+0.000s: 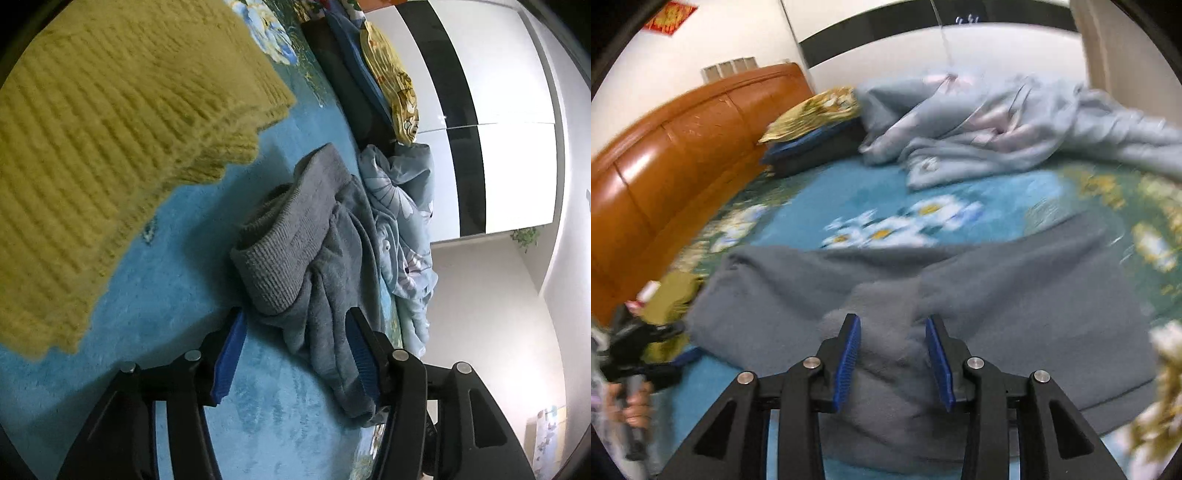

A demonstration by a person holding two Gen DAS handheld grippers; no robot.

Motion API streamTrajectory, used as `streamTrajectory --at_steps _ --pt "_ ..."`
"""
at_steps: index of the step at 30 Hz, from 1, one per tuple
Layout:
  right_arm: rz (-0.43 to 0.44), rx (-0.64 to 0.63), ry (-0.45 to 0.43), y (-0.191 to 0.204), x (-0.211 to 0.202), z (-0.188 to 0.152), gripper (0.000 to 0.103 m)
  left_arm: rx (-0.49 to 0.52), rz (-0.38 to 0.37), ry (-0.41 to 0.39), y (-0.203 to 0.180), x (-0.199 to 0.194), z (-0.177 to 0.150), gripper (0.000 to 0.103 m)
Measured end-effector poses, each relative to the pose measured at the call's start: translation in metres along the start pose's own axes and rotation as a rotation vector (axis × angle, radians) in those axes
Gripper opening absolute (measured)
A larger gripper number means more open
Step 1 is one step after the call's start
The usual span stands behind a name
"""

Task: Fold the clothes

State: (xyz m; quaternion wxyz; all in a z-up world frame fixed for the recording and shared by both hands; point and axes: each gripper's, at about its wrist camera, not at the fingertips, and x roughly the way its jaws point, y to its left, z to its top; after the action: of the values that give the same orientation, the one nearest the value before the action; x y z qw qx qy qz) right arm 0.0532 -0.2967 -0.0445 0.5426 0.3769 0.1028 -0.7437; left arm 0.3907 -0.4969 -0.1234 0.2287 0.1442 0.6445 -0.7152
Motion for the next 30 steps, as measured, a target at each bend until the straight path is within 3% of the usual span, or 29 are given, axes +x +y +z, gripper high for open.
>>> streamTrajectory --at_steps 4,9,19,27,30 --pt "0.016 -0.115 0.015 0.016 0.001 -0.008 0.051 0.013 -0.003 -0.004 0.001 -0.001 -0.002 0.057" --pt "-0.049 -0.225 0.101 0.025 0.015 -0.015 0.051 0.012 -0.005 0.007 0.001 -0.001 -0.002 0.057" --pt "0.108 0.053 0.164 -0.010 0.015 0.001 0.044 -0.017 -0.021 0.016 0.001 0.000 0.001 0.058" --pt "0.222 0.192 0.162 -0.031 0.012 -0.001 0.044 -0.034 -0.040 0.025 -0.004 0.009 0.006 0.062" --pt "0.243 0.182 0.178 -0.031 0.011 -0.005 0.046 -0.032 -0.042 0.024 -0.008 0.014 0.009 0.064"
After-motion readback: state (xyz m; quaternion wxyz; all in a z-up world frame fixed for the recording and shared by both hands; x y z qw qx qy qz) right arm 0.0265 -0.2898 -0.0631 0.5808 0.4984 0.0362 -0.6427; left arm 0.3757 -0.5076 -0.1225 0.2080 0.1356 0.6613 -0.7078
